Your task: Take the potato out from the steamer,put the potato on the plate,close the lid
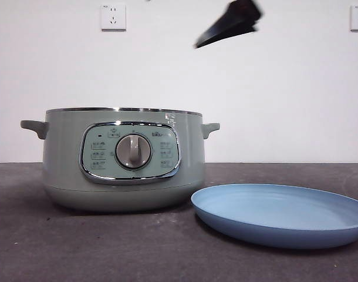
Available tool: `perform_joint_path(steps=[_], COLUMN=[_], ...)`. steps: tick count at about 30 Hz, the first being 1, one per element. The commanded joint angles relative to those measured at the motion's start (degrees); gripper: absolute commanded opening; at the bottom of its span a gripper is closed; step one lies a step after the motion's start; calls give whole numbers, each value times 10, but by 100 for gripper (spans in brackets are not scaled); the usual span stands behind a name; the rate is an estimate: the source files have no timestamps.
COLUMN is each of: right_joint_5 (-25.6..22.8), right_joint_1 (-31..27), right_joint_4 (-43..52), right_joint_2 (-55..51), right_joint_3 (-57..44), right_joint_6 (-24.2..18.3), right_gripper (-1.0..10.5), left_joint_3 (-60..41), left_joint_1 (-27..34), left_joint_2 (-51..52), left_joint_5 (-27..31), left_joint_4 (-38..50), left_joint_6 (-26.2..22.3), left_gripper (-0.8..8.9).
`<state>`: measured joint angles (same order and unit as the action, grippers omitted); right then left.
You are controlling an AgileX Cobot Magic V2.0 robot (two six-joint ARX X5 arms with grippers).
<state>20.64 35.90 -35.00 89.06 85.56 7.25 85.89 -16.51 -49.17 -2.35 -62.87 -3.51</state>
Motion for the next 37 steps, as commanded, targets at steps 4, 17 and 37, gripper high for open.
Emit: perform_joint_path(steps=[4,17,37], right_joint_5=[-63,-171,-196], right_joint_1=[41,81,84], right_joint_4=[3,74,72], right_joint_2=[100,233,294], right_joint_3=[72,97,97], right_joint_6=[-13,-17,-4], right_gripper=[564,564,561], left_joint_3=[9,9,9], left_joint_1=[1,1,1], left_joint_2=[41,48,48], left_joint_5=[9,8,7], left_joint_4=[-8,-38,-39], left_joint_6=[20,20,15], left_gripper=[-8,-8,-8])
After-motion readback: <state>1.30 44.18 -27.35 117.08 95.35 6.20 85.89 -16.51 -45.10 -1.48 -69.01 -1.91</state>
